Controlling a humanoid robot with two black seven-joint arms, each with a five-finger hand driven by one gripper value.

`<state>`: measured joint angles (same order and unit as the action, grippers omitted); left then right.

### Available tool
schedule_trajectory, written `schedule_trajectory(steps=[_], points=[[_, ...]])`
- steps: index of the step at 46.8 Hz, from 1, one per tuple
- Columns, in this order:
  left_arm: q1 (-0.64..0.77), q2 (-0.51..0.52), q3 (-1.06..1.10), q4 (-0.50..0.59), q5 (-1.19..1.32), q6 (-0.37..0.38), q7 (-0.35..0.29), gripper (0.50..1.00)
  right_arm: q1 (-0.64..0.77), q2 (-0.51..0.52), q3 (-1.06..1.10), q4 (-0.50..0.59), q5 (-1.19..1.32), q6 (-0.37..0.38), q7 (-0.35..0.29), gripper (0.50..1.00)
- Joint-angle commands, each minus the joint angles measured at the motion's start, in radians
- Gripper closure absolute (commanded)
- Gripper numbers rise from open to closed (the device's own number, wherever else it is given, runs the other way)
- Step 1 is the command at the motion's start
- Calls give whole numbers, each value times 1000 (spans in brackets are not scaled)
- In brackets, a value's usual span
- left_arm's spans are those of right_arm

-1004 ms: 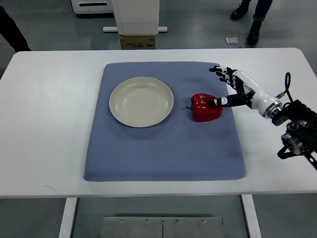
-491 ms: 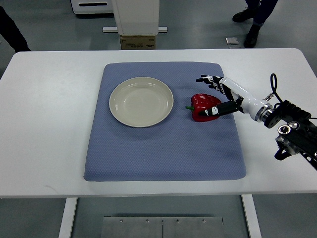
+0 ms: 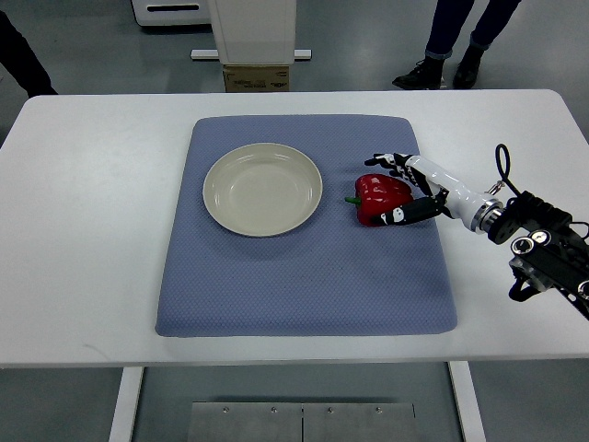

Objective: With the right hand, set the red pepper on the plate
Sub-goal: 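Close the right hand fingers around the red pepper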

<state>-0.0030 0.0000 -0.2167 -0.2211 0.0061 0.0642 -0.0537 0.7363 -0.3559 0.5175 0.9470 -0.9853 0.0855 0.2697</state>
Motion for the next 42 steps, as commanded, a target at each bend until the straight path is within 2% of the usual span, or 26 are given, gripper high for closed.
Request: schedule_trajectory(steps=[1,14,19,24,33,38,42], points=[[0,0,0,0,0,0,0,500,0,6,-1,-4,-3,-1,-3,565],[0,0,-1,0,0,0,0,500,6,11,-2,-13,-4,-1,-24,592],[0,0,0,0,0,0,0,500,6,11,-4,-13,-4,-1,-24,630],[0,0,0,-1,0,0,0,500,6,9,-13,-14,-4,-1,-21,705],[0,0,0,0,0,0,0,500,6,8,-24,-14,-4,0,-20,758],[0,0,0,0,0,-1,0,500,9,8,-24,-14,-4,2,-18,845],[0,0,0,0,0,0,0,500,11,8,-21,-14,-3,2,-18,1000]])
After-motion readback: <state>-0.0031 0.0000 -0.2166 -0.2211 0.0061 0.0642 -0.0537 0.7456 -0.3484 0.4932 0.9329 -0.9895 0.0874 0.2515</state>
